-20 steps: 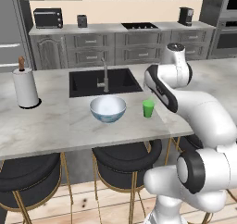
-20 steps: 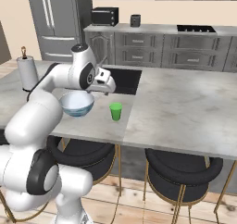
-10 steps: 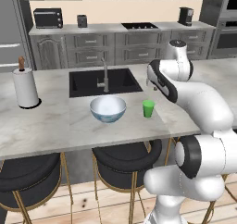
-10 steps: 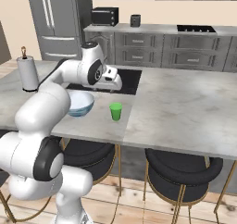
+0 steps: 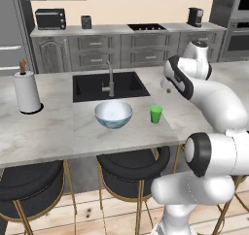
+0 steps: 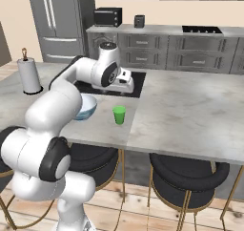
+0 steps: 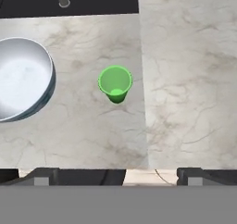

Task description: Place the cup inside the bowl on the dining table and move the bowl to any counter.

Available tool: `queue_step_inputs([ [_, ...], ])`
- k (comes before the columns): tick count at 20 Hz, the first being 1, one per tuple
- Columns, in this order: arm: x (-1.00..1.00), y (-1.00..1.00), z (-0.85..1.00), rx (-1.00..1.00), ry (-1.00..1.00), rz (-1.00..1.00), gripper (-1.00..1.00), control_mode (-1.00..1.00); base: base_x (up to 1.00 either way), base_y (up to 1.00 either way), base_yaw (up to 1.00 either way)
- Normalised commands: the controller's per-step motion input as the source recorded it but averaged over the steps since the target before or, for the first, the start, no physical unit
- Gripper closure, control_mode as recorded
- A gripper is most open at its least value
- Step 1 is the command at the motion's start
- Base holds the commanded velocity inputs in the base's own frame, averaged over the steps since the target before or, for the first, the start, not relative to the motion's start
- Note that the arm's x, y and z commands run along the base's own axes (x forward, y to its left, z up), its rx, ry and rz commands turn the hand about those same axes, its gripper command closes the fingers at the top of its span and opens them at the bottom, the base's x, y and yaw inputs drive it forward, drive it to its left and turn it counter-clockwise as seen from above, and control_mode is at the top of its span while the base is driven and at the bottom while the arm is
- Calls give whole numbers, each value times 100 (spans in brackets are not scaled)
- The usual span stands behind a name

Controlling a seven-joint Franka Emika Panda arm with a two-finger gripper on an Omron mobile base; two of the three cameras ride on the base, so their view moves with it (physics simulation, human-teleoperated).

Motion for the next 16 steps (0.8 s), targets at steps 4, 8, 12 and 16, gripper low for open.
queue_step_inputs([
  [4, 9, -13, 0, 9, 0, 6, -100, -100, 0, 0, 0],
  [8, 0, 0, 0, 0, 0, 3, -100, -100, 0, 0, 0],
  [12, 8, 0, 0, 0, 0, 0, -100, -100, 0, 0, 0],
  [16, 34, 0, 0, 0, 0, 0, -100, -100, 0, 0, 0],
])
